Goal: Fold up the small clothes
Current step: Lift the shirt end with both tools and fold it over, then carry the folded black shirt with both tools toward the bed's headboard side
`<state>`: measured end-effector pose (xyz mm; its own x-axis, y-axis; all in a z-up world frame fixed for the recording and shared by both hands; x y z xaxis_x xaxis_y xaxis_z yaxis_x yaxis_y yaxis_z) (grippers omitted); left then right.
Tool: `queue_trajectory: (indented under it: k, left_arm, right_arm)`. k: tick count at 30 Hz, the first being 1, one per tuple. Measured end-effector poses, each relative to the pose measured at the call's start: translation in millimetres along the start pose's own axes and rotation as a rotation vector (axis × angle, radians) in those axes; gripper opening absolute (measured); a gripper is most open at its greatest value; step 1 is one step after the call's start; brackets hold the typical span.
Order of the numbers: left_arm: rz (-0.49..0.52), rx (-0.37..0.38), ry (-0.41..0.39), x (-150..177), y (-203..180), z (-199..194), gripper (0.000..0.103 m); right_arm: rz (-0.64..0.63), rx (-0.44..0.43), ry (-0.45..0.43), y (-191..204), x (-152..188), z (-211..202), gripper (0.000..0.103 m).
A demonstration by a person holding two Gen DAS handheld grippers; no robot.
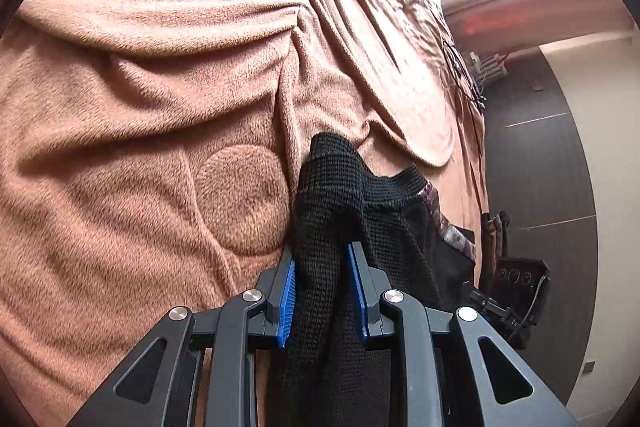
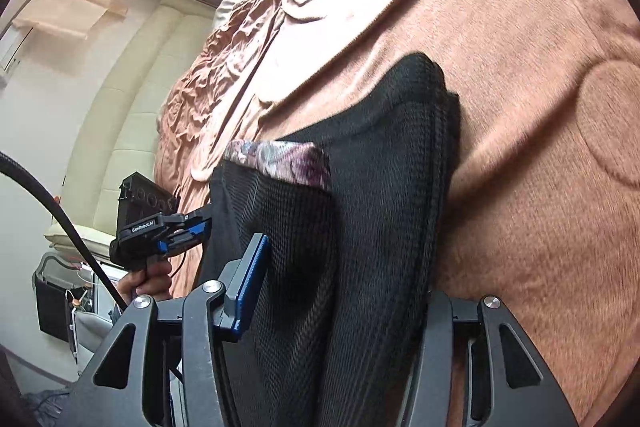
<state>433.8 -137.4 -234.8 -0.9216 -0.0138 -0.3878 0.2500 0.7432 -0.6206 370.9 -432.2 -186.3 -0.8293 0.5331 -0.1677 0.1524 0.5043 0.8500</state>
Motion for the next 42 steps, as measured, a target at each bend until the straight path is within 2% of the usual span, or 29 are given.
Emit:
queue_trajectory:
  k: [4, 7, 9, 11, 13, 25, 42]
  left_arm:
    - [0.002, -0.002, -0.008, -13, 1, 7, 0.025]
    - [0.019, -0.018, -0.003, -21, -1, 14, 0.024]
    - [0.027, -0.024, -0.005, -23, -2, 15, 0.02]
    - [0.037, -0.028, -0.012, -23, -4, 13, 0.011]
    - [0.049, -0.024, -0.029, -20, -6, 7, 0.009]
    - [0.126, 0.015, -0.134, -14, -53, -51, 0.008]
    - [0.206, 0.029, -0.266, 22, -111, -139, 0.008]
  right_arm:
    - [0.006, 0.014, 0.003, -3, -4, 6, 0.03]
    - [0.002, 0.024, 0.005, -1, -6, 7, 0.025]
    - [-0.002, 0.04, 0.002, 2, -6, 7, 0.021]
    - [-0.017, 0.053, -0.007, 8, -3, 5, 0.017]
    - [-0.029, 0.061, -0.022, 15, 1, 2, 0.013]
    - [-0.148, 0.081, -0.116, 73, 36, -33, 0.011]
    - [-0.273, 0.049, -0.224, 114, 110, -106, 0.011]
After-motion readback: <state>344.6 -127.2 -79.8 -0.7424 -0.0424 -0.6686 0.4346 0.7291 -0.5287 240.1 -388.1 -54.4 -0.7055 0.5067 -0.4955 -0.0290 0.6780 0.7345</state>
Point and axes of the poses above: each gripper's, at about its wrist camera, not at the fingertips, and z roughly the way its jaws point, y to its left, x to its underside, the point moved 1 cm from there along z, roughly the way its jaws point, and after that the axes turned 15 degrees about z, right-handed, at the moved point
